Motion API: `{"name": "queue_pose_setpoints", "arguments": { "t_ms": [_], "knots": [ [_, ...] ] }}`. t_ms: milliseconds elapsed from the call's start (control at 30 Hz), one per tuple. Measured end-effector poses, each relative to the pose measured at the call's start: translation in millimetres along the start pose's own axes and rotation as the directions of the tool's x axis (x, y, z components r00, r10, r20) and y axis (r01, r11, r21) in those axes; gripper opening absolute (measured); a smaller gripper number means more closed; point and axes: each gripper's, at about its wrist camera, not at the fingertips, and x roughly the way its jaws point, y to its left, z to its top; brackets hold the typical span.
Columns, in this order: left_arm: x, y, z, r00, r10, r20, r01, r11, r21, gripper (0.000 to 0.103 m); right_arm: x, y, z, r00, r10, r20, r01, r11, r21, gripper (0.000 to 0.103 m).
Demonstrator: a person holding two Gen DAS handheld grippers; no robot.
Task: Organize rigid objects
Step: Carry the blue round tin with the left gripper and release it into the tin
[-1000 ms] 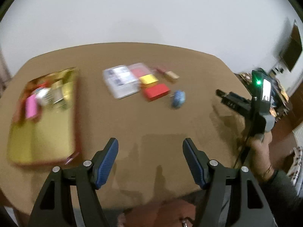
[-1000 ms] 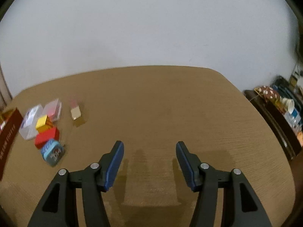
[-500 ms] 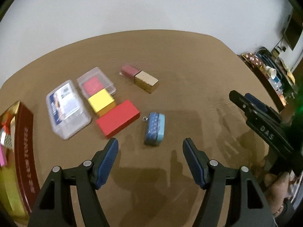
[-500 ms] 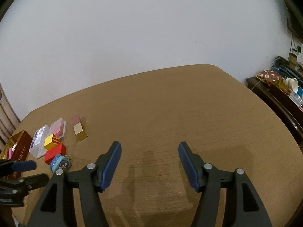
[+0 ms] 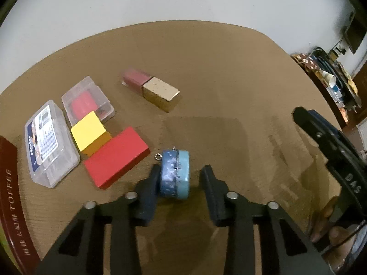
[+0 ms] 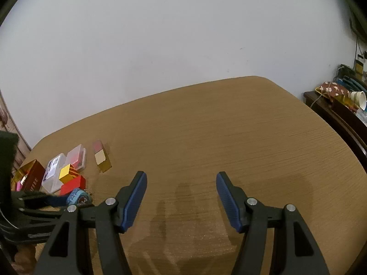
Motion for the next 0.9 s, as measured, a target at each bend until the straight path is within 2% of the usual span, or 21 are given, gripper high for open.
{"name": "queue_pose_setpoints", "arguments": {
  "t_ms": [33, 200, 367, 467, 567, 633, 667, 767, 867, 900],
  "knots": [
    [-0.6, -0.4, -0.6, 1.000, -0.001, 0.008, 0.001, 1.000, 0.001, 0.018, -0.1, -0.7, 0.2, 1.000, 0.000, 0.001, 0.000, 1.000, 0.004, 0.064],
    [-11.6, 1.4, -10.7, 0.998, -0.041, 0.043, 0.042, 0.999, -0.034, 0.018, -0.6, -3.8, 1.0, 1.000, -0.001, 0.004, 0.001, 1.000, 0.021, 0.064],
    [-62.4, 16.9, -44.2, 0.996, -0.033, 0.081, 0.039, 0.996, -0.074, 0.018, 2.2, -5.3, 1.3, 1.000, 0.002, -0.012, -0.002, 1.000, 0.029, 0.064],
    [-100.9, 49.0, -62.5, 0.996, -0.006, 0.083, 0.018, 0.990, -0.137, 0.018, 4.5, -4.5, 1.3, 1.000, -0.002, -0.028, 0.003, 1.000, 0.024, 0.064],
    [-139.0, 100.6, -73.4, 0.995, 0.061, 0.079, -0.044, 0.979, -0.201, 0.018, 8.6, -4.6, 1.8, 0.999, -0.003, -0.052, 0.004, 1.000, 0.022, 0.064],
    [-156.1, 142.8, -76.9, 0.988, 0.142, 0.065, -0.122, 0.961, -0.249, 0.018, 11.3, -4.5, 1.6, 0.998, -0.009, -0.067, 0.010, 1.000, 0.022, 0.064],
    [-159.6, 169.4, -77.3, 0.981, 0.193, 0.034, -0.177, 0.949, -0.262, 0.018, 12.5, -4.6, 1.5, 0.997, -0.012, -0.075, 0.014, 1.000, 0.022, 0.064],
    [-154.1, 221.8, -81.8, 0.956, 0.291, -0.036, -0.288, 0.911, -0.294, 0.018, 14.2, -4.4, 1.3, 0.996, -0.021, -0.086, 0.023, 0.999, 0.022, 0.064],
    [-135.6, 266.7, -82.1, 0.937, 0.333, -0.104, -0.349, 0.883, -0.314, 0.018, 16.2, -3.8, 1.3, 0.995, -0.031, -0.097, 0.033, 0.999, 0.020, 0.064],
    [-128.1, 276.8, -80.9, 0.936, 0.331, -0.116, -0.351, 0.883, -0.312, 0.018, 17.6, -3.4, 1.4, 0.994, -0.034, -0.104, 0.036, 0.999, 0.019, 0.064]
  ]
}}
